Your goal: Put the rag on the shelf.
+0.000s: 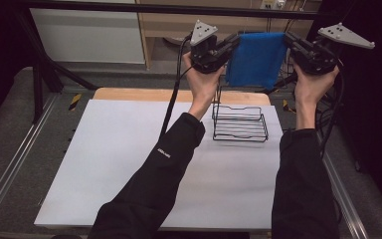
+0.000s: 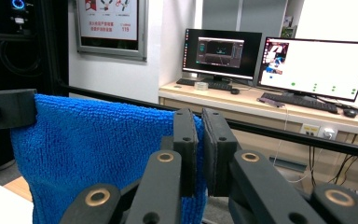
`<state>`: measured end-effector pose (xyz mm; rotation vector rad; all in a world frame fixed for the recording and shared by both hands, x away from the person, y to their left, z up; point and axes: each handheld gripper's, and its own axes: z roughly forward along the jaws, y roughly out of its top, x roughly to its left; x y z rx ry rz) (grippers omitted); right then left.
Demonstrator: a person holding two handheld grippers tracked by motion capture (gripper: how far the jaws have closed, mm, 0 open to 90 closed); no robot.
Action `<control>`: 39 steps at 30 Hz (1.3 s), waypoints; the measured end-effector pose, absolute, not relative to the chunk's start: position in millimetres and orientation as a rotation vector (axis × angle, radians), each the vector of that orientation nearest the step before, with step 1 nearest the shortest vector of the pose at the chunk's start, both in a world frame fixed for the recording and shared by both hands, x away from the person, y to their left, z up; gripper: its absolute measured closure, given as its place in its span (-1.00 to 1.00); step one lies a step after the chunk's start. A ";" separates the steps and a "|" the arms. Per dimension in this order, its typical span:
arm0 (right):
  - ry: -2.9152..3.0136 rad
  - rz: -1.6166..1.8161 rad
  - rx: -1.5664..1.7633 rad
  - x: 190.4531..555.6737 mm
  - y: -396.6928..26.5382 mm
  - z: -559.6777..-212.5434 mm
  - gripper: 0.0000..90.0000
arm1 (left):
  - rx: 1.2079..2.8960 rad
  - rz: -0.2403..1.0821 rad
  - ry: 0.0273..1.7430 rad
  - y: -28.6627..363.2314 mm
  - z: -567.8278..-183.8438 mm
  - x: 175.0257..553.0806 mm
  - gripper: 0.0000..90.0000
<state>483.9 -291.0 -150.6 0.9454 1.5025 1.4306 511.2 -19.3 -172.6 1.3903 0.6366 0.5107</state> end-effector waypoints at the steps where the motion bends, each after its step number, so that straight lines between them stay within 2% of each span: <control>1: 1.505 1.431 0.954 484.7 -291.3 -152.8 0.90 | 1.398 0.511 0.639 -19.8 -175.3 511.9 0.85; 12: 1.559 1.446 0.985 486.0 -294.4 -186.4 0.89 | 1.473 0.488 0.647 -15.5 -206.2 518.7 0.85; 21: 1.588 1.427 1.025 486.8 -296.9 -203.0 0.89 | 1.518 0.491 0.643 -17.9 -216.4 516.4 0.85; 31: 1.590 1.446 0.995 474.5 -298.8 -198.1 0.88 | 1.523 0.484 0.603 -14.1 -210.5 508.6 0.84; 39: 1.647 1.433 1.010 464.1 -300.7 -198.9 0.87 | 1.599 0.467 0.598 -13.5 -210.9 501.4 0.83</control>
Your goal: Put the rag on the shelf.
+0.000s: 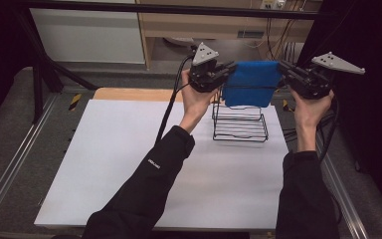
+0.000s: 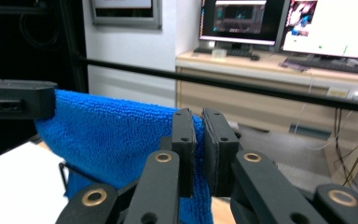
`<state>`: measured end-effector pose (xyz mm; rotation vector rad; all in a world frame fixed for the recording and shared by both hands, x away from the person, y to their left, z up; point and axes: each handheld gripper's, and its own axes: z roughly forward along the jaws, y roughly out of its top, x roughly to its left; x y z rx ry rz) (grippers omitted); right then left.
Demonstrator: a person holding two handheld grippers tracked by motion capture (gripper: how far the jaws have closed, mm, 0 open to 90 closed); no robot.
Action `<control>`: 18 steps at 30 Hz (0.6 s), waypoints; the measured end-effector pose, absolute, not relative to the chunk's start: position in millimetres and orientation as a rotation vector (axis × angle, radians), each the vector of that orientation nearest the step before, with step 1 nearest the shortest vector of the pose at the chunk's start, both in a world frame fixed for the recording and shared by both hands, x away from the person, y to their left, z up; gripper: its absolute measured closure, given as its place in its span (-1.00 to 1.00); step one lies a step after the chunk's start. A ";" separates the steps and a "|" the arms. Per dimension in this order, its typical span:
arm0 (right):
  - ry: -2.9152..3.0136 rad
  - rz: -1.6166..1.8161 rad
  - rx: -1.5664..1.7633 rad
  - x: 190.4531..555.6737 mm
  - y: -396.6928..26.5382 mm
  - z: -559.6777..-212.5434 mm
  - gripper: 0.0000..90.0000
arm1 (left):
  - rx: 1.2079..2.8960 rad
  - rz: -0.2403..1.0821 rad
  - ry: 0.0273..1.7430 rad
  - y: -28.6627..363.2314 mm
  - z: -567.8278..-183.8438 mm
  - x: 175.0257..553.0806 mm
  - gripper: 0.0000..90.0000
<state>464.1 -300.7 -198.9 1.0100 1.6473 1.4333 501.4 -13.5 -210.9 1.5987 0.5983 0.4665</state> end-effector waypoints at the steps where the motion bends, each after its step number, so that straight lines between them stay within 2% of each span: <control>1: 1.655 1.421 1.008 463.0 -300.7 -199.6 0.87 | 1.605 0.466 0.603 -13.5 -211.6 501.4 0.83; 18: 1.793 1.397 1.051 447.6 -305.3 -212.8 0.85 | 1.714 0.386 0.611 -9.7 -228.0 489.8 0.81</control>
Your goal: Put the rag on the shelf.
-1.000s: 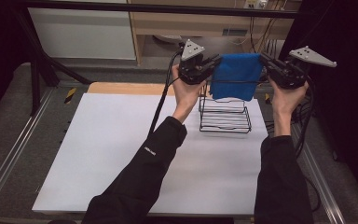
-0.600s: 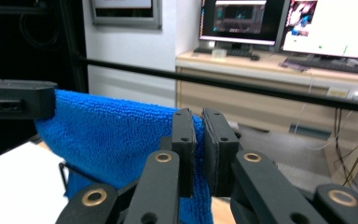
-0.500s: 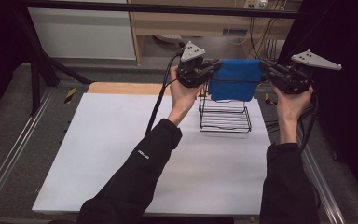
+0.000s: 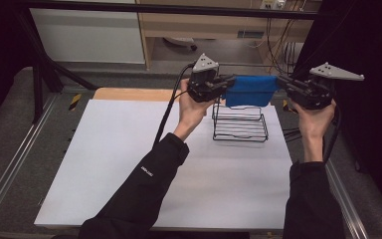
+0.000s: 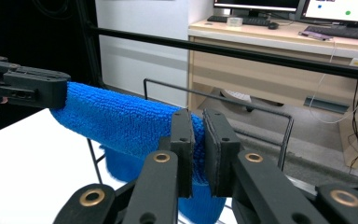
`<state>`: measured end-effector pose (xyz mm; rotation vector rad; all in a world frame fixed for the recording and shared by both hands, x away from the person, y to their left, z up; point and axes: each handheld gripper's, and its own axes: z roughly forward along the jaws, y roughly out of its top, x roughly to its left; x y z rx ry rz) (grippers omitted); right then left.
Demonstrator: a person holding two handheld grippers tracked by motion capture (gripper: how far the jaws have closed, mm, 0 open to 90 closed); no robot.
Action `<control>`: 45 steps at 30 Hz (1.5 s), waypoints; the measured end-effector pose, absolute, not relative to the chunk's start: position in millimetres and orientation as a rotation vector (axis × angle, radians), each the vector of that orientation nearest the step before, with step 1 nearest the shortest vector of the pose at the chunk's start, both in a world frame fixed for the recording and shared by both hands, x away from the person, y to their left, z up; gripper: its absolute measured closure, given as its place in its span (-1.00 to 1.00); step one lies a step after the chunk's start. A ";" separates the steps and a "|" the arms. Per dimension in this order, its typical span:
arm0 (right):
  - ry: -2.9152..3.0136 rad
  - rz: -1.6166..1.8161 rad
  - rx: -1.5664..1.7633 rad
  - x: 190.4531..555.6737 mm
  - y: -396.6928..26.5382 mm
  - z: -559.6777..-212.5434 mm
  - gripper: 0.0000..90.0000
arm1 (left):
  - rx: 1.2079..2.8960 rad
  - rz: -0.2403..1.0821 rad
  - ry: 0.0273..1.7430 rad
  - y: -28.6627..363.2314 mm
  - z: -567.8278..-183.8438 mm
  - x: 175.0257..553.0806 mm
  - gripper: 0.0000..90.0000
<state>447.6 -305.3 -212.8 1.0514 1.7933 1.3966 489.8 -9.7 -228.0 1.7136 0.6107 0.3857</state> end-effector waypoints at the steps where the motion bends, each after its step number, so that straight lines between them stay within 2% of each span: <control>1: 1.802 1.399 1.053 446.9 -305.4 -214.0 0.85 | 1.722 0.390 0.611 -9.9 -228.9 488.5 0.81; 13: 1.880 1.387 1.085 444.4 -308.0 -233.0 0.84 | 1.791 0.384 0.636 -12.8 -243.0 480.9 0.76; 18: 1.881 1.387 1.083 445.7 -308.4 -241.1 0.84 | 1.792 0.363 0.637 -8.9 -235.1 478.4 0.58; 21: 1.878 1.387 1.082 446.1 -308.2 -243.3 0.83 | 1.773 0.361 0.638 -7.9 -223.7 476.1 0.56; 33: 1.897 1.367 1.068 446.2 -308.5 -251.1 0.82 | 1.739 0.335 0.656 -8.9 -213.8 477.7 0.71; 36: 1.899 1.363 1.064 447.2 -307.3 -252.9 0.82 | 1.784 0.329 0.671 -12.0 -215.2 480.6 0.73; 40: 1.901 1.364 1.063 447.3 -306.5 -253.4 0.81 | 1.843 0.295 0.675 -16.4 -225.4 481.0 0.87; 45: 1.902 1.364 1.063 446.6 -306.9 -253.7 0.76 | 1.914 0.313 0.683 -20.7 -240.4 482.5 0.91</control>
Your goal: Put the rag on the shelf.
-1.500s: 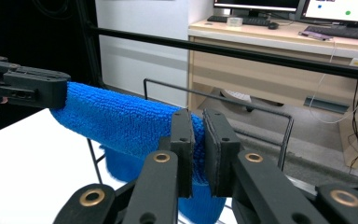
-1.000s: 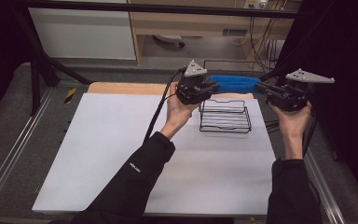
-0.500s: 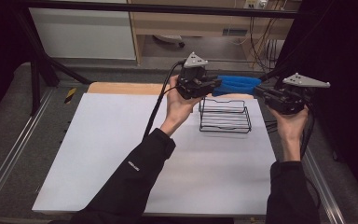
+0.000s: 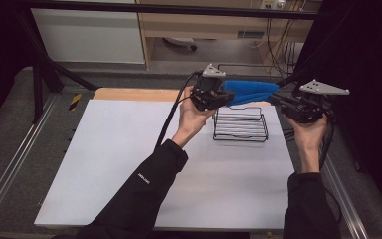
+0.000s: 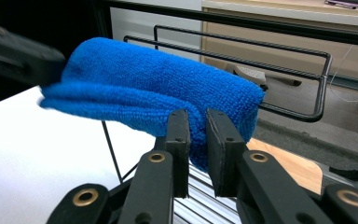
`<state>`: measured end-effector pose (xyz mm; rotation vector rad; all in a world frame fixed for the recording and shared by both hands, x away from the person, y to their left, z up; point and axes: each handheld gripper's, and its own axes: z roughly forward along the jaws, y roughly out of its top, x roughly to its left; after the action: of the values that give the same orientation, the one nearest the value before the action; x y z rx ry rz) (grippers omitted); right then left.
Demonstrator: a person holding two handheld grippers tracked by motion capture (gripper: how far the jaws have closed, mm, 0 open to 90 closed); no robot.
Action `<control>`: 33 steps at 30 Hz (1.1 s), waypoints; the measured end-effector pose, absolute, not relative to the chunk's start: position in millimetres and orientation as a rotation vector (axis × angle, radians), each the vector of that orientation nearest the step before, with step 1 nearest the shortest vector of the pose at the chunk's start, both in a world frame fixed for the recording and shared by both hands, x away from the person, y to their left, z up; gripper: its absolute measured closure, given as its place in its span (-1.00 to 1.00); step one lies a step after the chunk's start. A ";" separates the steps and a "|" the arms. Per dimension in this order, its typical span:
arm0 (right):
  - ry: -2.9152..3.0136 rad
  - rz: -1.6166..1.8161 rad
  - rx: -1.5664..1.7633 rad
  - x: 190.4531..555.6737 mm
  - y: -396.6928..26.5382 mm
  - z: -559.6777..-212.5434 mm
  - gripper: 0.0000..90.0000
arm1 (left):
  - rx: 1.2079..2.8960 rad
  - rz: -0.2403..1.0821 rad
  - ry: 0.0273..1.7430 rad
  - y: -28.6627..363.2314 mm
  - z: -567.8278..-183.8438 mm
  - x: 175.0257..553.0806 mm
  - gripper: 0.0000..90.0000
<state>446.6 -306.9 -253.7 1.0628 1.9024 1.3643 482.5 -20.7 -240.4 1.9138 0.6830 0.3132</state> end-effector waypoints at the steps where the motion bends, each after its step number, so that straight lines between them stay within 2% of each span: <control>1: 1.904 1.361 1.061 446.6 -307.0 -253.9 0.74 | 1.921 0.313 0.685 -21.1 -242.4 483.1 0.92; 10: 1.888 1.428 1.070 443.1 -309.5 -252.1 0.54 | 1.937 0.340 0.692 -24.3 -248.8 484.9 0.96; 17: 1.937 1.400 1.129 444.3 -305.4 -257.8 0.94 | 1.961 0.359 0.692 -27.7 -258.9 484.6 0.96; 25: 1.910 1.359 1.183 450.3 -310.0 -279.1 1.00 | 1.956 0.359 0.694 -26.2 -269.5 489.8 0.96; 29: 1.892 1.374 1.158 447.4 -309.2 -279.3 0.93 | 1.957 0.355 0.689 -24.3 -270.7 488.5 0.94; 33: 1.876 1.408 1.122 439.1 -307.3 -274.2 0.67 | 1.958 0.363 0.675 -18.2 -268.5 482.6 0.85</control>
<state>439.1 -307.3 -274.2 1.1216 1.8759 1.4080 482.6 -18.2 -268.5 1.9580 0.6754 0.3626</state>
